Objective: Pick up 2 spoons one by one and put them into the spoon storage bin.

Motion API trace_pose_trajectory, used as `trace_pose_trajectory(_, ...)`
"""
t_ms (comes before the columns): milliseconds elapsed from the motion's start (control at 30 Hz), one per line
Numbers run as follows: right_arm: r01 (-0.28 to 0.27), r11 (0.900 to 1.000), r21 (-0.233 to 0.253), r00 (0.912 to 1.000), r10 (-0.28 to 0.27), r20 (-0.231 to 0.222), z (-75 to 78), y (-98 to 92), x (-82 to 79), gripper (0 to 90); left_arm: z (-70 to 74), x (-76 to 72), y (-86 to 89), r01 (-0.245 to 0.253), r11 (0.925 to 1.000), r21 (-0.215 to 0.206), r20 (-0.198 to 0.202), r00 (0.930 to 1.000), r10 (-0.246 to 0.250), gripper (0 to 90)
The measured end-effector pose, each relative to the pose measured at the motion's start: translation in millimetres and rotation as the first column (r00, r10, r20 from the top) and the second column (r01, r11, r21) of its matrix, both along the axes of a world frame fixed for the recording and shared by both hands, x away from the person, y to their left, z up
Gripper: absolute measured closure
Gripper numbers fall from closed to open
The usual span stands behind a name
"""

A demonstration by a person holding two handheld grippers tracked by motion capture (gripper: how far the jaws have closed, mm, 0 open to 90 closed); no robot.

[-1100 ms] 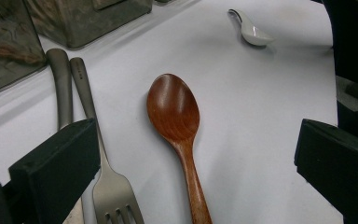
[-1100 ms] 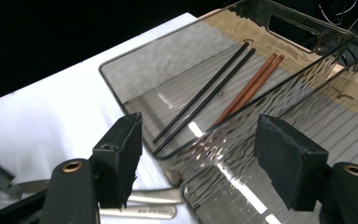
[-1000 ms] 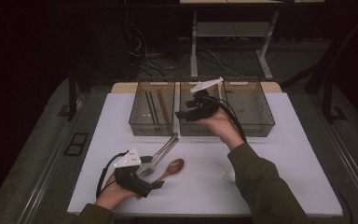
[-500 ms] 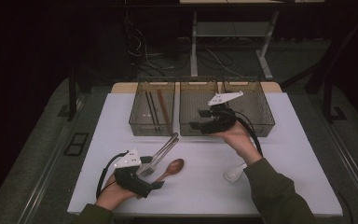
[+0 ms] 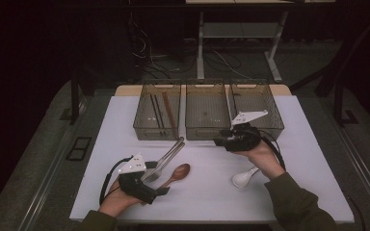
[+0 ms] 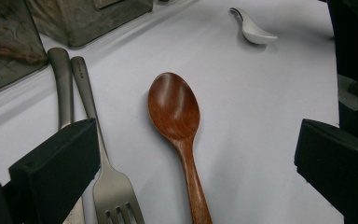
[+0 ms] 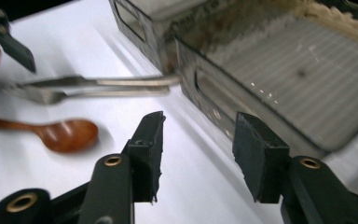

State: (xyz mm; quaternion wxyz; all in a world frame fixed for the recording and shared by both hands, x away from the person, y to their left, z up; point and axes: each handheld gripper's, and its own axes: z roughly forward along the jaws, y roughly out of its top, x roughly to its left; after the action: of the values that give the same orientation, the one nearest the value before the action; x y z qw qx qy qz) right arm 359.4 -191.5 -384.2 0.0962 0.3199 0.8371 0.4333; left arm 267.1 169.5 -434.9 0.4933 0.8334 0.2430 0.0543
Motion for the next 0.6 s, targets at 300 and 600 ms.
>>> trace_pose_trajectory(300, 0.001, 0.999, -0.049, 0.9988, -0.003, -0.049, -12.3, -24.7, -17.4, 77.8, 0.0, -0.3, 0.2, 0.0, 1.0, 0.003, 0.001, 1.0, 0.0, 0.0)
trace_pose_trajectory(600, 0.026, 0.998, -0.062, 0.995, -0.031, -0.095, -21.8, -44.9, -26.5, 89.3, 0.3, -0.7, 0.8, -0.003, 1.0, 0.006, 0.002, 1.0, 0.003, 0.0)
